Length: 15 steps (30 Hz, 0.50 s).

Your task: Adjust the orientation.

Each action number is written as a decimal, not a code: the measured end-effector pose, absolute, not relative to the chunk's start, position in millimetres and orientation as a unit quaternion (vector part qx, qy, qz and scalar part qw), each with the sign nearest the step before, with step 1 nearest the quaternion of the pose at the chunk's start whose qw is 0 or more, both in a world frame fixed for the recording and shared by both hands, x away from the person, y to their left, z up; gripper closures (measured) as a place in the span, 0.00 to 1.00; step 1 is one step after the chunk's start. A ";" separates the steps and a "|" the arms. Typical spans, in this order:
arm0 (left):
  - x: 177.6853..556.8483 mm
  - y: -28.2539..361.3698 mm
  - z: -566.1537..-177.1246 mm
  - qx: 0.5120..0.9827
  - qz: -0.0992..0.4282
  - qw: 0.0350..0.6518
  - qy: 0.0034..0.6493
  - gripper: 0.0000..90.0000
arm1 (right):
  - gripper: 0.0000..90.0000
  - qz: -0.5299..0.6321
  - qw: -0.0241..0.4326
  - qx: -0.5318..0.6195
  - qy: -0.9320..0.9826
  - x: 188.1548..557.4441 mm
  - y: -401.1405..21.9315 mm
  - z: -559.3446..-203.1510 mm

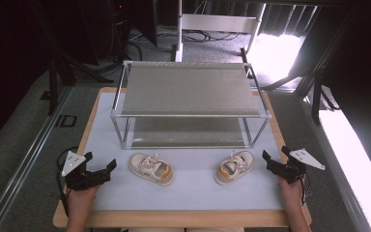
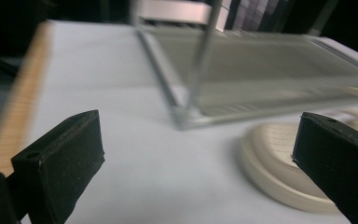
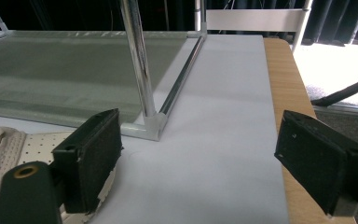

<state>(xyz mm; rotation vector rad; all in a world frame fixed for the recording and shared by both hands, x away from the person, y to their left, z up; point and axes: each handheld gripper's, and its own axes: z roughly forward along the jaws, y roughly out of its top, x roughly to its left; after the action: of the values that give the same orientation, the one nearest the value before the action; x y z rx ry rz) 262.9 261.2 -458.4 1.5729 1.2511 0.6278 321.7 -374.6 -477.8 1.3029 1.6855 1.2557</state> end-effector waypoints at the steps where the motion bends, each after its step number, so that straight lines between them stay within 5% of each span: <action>1: 262.9 261.2 -458.4 0.649 0.259 0.495 0.516 0.02 | 0.15 0.480 0.328 0.498 0.644 321.7 -374.6 -477.8; 15: 267.7 224.6 -422.2 0.736 0.177 0.435 0.487 0.02 | 0.15 0.475 0.328 0.492 0.652 322.4 -372.9 -477.8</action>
<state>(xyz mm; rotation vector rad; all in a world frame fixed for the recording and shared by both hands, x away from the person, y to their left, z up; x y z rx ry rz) 267.7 224.6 -422.2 1.8327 1.2111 0.4407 322.4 -372.9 -477.8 1.2886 1.7061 1.2425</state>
